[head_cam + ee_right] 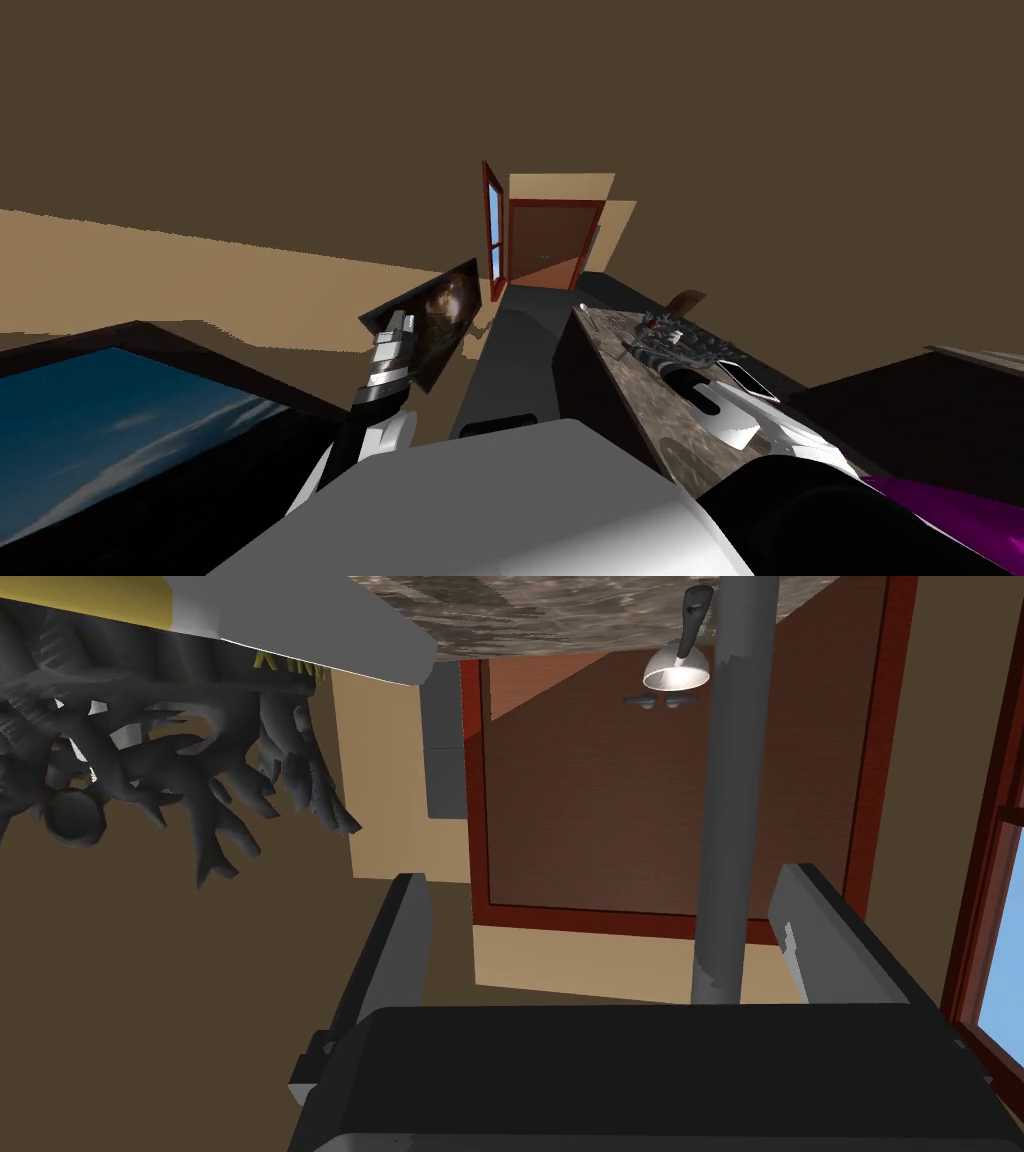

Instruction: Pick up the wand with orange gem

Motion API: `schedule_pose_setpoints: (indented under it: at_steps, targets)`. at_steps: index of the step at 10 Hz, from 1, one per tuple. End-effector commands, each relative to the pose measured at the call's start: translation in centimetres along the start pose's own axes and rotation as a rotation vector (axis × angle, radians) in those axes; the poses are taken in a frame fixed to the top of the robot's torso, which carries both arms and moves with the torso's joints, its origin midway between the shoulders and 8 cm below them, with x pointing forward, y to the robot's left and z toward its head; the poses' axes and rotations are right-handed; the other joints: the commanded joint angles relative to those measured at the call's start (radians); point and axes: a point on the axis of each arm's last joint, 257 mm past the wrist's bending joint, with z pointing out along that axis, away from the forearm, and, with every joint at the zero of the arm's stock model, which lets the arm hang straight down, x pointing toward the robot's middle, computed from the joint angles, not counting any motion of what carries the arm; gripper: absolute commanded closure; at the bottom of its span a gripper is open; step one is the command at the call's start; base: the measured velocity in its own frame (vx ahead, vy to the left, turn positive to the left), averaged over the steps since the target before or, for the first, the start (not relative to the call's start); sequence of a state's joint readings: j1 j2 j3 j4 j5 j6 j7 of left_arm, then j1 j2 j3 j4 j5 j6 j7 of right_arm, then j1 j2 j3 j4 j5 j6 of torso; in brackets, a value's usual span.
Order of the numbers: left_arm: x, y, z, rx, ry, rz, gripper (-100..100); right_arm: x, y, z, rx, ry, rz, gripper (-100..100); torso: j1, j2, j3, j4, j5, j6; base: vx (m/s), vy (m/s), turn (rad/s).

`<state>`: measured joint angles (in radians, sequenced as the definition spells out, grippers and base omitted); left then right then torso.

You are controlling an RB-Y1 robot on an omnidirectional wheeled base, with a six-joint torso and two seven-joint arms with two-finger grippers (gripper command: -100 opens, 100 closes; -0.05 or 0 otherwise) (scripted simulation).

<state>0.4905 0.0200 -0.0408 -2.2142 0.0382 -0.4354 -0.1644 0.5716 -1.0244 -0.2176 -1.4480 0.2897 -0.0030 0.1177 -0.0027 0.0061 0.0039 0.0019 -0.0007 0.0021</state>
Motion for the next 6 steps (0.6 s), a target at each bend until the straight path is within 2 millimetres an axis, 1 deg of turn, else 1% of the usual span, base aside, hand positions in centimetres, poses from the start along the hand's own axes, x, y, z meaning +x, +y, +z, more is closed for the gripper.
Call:
schedule_pose_setpoints:
  at_steps: [1,2,3,4,5,6]
  targets:
    - [0.0,0.0,0.0,0.0,0.0,0.0,0,-0.9,-2.1,0.5,0.048,-0.014,0.034,-100,0.0,0.0,0.0,0.0,0.0,0.0,-0.155,0.033,0.327]
    - [0.0,0.0,0.0,0.0,0.0,0.0,0,-0.2,-3.7,0.3,0.081,-0.001,0.034,-100,0.0,0.003,0.001,0.0,0.0,-0.002,-0.161,0.034,0.381]
    - [0.0,0.0,0.0,0.0,0.0,0.0,0,-1.6,-4.4,0.9,0.101,-0.027,0.068,-100,0.0,0.003,0.002,0.001,0.0,-0.001,-0.231,0.062,0.432]
    - [0.0,0.0,0.0,0.0,0.0,0.0,0,-0.9,-6.1,0.6,0.134,-0.013,0.069,-100,0.002,0.007,0.004,0.001,0.0,-0.001,-0.199,0.069,0.352]
    - [0.0,0.0,0.0,0.0,0.0,0.0,0,-0.4,-7.2,0.4,0.156,-0.005,0.07,-100,0.002,0.006,0.004,0.001,0.001,0.0,-0.063,0.036,0.065]
    - [0.0,0.0,0.0,0.0,0.0,0.0,0,-1.6,-8.4,0.9,0.186,-0.028,0.106,-100,0.0,0.001,0.001,0.0,0.0,0.001,-0.102,0.075,0.382]
